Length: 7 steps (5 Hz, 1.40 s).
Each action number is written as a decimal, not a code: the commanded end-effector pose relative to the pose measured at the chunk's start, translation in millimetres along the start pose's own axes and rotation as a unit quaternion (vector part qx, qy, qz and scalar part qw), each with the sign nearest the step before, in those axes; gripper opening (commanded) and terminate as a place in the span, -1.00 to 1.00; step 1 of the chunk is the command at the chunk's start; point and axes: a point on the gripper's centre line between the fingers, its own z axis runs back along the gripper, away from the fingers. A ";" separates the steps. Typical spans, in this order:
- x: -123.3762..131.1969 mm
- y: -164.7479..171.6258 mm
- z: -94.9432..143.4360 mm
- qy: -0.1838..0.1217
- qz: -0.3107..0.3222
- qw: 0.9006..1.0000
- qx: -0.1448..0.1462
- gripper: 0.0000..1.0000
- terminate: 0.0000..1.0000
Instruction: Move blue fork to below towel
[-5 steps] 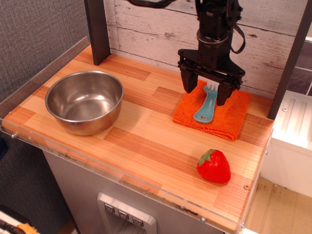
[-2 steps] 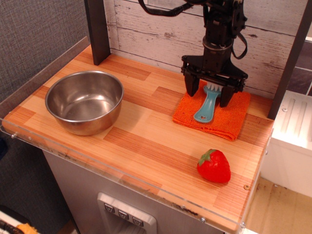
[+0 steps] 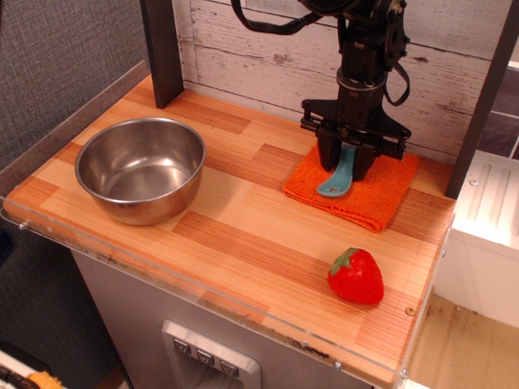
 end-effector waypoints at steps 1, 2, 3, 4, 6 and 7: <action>5.8 -2.3 22.2 -0.030 -0.002 1.000 -0.005 -1.00 -1.00; 4.8 2.3 38.3 -0.045 0.005 0.999 -0.009 -1.00 -1.00; -4.1 11.8 65.2 -0.072 0.017 0.997 -0.014 -1.00 -1.00; -19.5 24.1 88.9 -0.091 0.037 0.995 -0.013 -1.00 -1.00; -74.6 47.1 69.5 -0.025 0.044 0.999 -0.009 -1.00 -1.00; -96.8 45.3 58.8 0.000 0.028 1.000 0.003 -1.00 -1.00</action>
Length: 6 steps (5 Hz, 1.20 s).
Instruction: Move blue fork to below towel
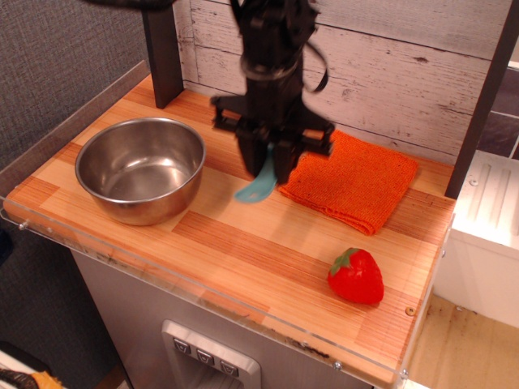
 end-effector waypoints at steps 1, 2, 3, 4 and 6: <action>-32.5 1.9 -6.6 0.018 -0.029 0.999 0.022 -1.00 -1.00; -45.4 3.6 -15.0 0.030 -0.038 0.998 0.031 -1.00 -1.00; -46.7 3.0 -21.9 0.035 -0.044 0.998 0.033 -1.00 -1.00; -44.6 2.7 -25.6 0.036 -0.047 0.998 0.032 -1.00 -1.00; -44.5 0.1 -29.5 0.046 -0.043 0.997 0.039 1.00 -1.00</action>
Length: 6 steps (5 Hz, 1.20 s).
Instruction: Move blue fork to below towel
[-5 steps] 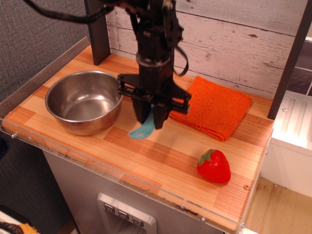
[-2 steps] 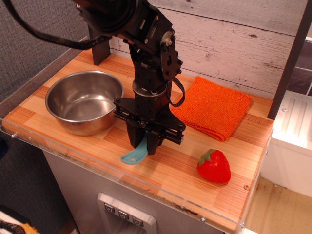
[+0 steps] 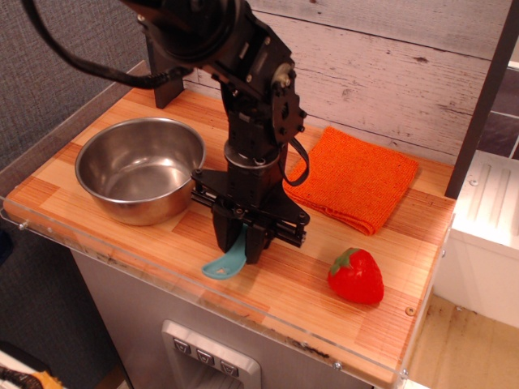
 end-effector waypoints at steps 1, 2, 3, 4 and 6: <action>5.6 -0.4 14.1 -0.015 -0.003 1.000 0.002 1.00 -1.00; 4.6 2.1 28.5 -0.030 -0.002 1.000 0.000 1.00 -1.00; -1.2 11.6 54.2 -0.057 0.000 0.998 -0.009 1.00 -1.00; -4.0 19.5 67.5 -0.064 -0.005 0.998 -0.027 1.00 -1.00; -1.6 24.7 70.4 -0.058 -0.014 0.997 -0.057 1.00 -1.00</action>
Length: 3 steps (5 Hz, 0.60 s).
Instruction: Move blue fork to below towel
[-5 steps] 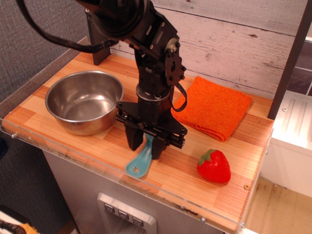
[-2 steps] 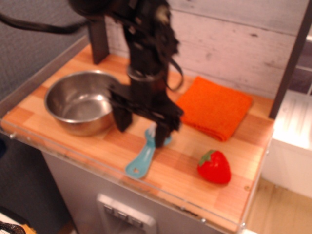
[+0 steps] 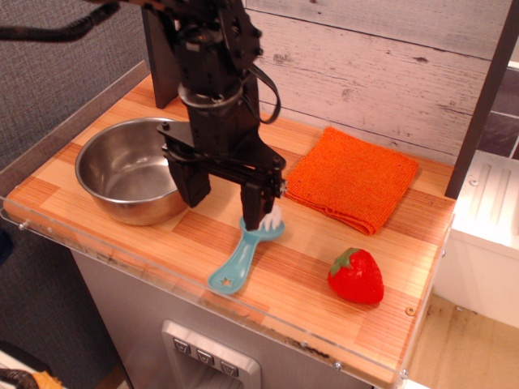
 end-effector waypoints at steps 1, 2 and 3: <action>7.6 9.2 17.6 -0.020 -0.008 1.000 0.002 1.00 -1.00; 7.6 9.2 17.6 -0.020 -0.008 1.000 0.002 1.00 -1.00; 7.6 9.2 17.6 -0.020 -0.008 1.000 0.002 1.00 1.00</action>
